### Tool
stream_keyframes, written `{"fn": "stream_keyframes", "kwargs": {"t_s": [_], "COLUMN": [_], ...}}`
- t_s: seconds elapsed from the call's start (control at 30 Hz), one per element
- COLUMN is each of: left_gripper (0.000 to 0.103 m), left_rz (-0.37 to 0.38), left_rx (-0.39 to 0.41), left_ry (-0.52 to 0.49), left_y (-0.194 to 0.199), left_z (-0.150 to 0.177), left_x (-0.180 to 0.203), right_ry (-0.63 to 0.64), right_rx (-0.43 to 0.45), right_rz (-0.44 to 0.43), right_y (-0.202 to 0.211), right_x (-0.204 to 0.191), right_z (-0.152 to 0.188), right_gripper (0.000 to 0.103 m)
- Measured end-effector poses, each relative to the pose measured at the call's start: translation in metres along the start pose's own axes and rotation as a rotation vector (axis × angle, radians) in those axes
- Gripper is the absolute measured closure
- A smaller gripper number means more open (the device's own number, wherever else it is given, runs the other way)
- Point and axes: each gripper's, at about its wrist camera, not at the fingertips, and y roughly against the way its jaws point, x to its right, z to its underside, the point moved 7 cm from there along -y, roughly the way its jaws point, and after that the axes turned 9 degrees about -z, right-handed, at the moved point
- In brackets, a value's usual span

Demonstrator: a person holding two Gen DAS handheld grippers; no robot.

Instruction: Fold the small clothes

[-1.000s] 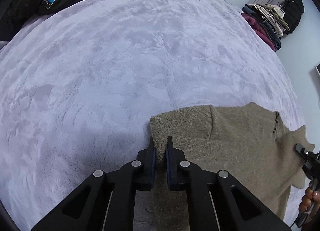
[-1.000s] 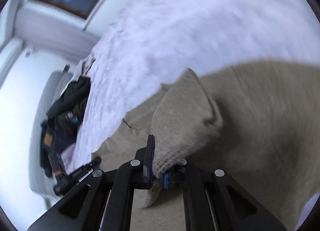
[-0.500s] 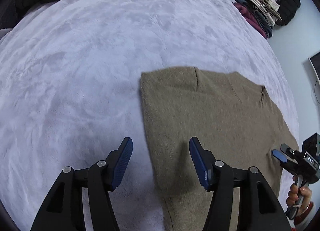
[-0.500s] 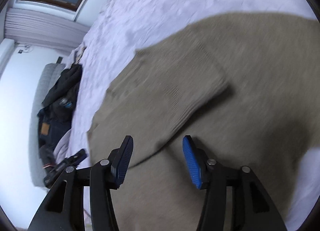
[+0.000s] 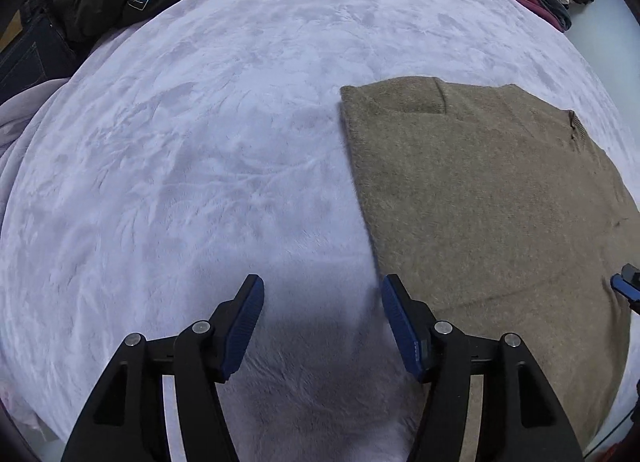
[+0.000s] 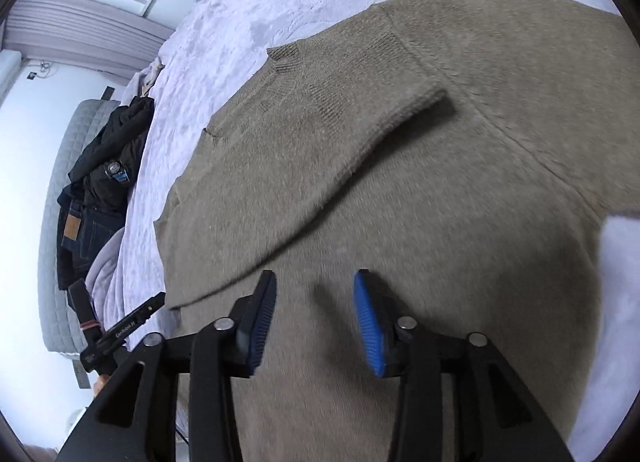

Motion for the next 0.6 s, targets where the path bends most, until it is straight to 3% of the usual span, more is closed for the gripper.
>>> {"fn": "stream_keyframes", "kwargs": {"t_s": [0.23, 0.37, 0.6], "left_gripper": [0.040, 0.040, 0.040], "left_rz": [0.091, 0.152, 0.154], "left_rx": [0.046, 0.040, 0.045], "left_ry": [-0.106, -0.164, -0.186], "left_y": [0.051, 0.061, 0.062], "left_z": [0.022, 0.029, 0.025], "left_x": [0.069, 0.115, 0.174], "right_ry": [-0.079, -0.112, -0.069], "right_rx": [0.020, 0.062, 0.244], "right_rz": [-0.004, -0.004, -0.042], "right_y": [0.028, 0.045, 0.053], "right_x": [0.018, 0.028, 0.018], "right_z": [0.024, 0.025, -0.059], "right_gripper": [0.055, 0.055, 0.058]}}
